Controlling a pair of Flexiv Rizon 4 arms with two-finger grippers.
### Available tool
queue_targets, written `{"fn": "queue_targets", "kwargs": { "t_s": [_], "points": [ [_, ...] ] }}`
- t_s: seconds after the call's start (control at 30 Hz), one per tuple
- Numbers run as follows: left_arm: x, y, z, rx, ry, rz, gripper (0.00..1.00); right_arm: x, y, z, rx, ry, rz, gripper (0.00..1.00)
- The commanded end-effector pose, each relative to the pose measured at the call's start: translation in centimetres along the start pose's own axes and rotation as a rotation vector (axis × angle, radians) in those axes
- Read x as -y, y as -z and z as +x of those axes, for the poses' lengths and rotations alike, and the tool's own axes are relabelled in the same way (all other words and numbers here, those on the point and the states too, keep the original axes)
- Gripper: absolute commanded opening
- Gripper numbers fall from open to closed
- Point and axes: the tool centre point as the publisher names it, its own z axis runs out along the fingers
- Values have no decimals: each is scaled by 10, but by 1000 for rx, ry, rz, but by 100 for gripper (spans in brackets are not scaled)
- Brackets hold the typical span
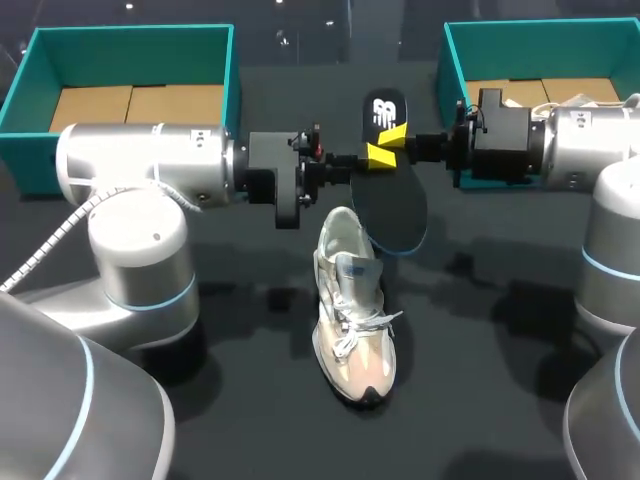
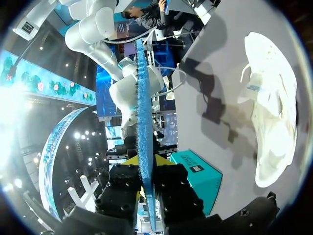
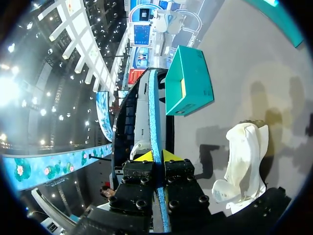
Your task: Take the shoe out of the shoebox, open the shoe tongue, remove and reinsert the insole, then place the shoe into the shoebox
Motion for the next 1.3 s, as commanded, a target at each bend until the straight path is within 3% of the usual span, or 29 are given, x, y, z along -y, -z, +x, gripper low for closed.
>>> {"fn": "queue_targets", "kwargs": {
  "t_s": [0.03,0.23,0.27,0.37,0.67,0.87,1.0,1.07,1.3],
  "points": [
    [-1,-6,1,-5,-2,2,0,-1,-3,0,4,-3,7,0],
    [1,-6,1,-12,-5,4,0,-2,-4,0,-4,-5,16,0],
    [2,-5,1,-14,-5,2,0,-2,-4,0,-9,-6,21,5],
    [4,4,-1,-23,-2,-9,0,-1,2,0,-26,9,29,100],
    [8,42,-3,-40,56,-48,0,12,30,-3,-98,96,67,100],
    [8,59,-3,-16,202,-73,0,15,52,-7,-118,130,64,100],
    [4,63,-5,3,427,-89,0,15,58,-8,-114,132,65,100],
    [1,63,-5,-1,625,-42,0,15,58,-8,-114,132,65,100],
    [1,63,-5,-1,625,-42,0,15,58,-8,-114,132,65,100]
  ]
}}
